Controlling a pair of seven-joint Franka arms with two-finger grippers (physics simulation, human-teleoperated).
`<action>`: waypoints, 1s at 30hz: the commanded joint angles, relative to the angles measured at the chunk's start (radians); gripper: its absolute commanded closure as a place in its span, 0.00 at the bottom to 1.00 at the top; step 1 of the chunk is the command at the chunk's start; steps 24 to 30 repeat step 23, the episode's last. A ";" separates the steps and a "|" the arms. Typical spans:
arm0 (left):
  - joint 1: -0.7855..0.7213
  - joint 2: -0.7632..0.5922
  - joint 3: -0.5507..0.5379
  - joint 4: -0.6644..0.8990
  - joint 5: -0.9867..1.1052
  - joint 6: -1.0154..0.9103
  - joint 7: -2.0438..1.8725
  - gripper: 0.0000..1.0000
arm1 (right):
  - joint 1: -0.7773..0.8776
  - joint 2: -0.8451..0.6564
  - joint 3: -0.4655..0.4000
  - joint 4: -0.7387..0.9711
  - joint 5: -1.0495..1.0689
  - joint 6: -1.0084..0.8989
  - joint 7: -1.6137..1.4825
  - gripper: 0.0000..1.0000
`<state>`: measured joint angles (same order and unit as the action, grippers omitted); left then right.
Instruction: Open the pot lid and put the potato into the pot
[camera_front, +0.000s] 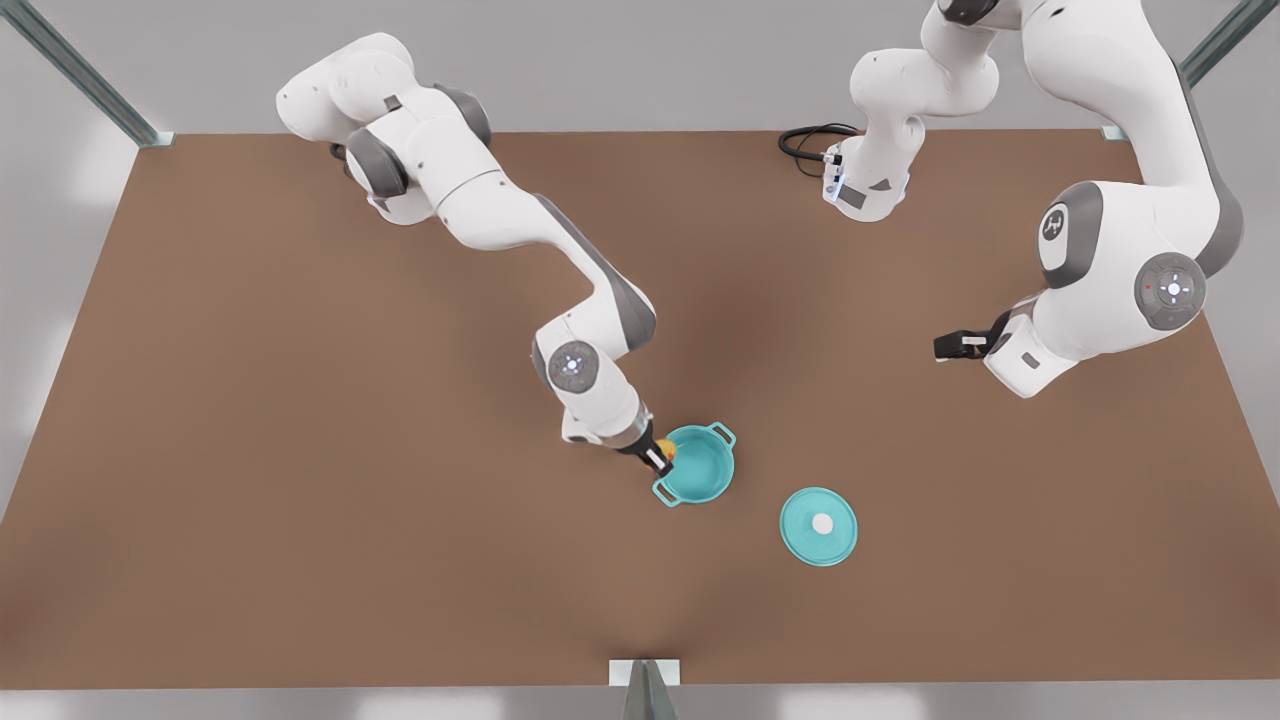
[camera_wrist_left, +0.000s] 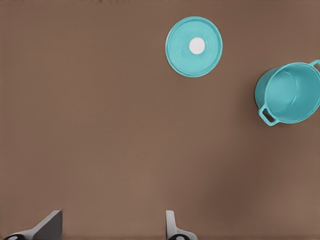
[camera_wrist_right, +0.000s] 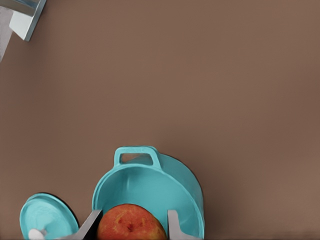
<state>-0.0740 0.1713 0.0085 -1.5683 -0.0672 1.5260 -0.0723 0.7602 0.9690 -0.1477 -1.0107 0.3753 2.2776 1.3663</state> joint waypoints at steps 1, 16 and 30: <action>-0.003 -0.001 -0.004 0.005 -0.005 0.003 -0.003 0.00 | 0.019 0.013 -0.012 0.009 0.016 0.082 0.149 0.44; -0.020 0.005 -0.012 0.016 0.006 0.006 -0.003 0.00 | -0.130 -0.168 -0.039 0.024 -0.049 -0.433 -0.304 0.00; -0.033 0.007 -0.012 0.017 0.009 0.006 -0.003 0.00 | -0.506 -0.526 -0.044 -0.419 -0.311 -0.807 -1.199 0.00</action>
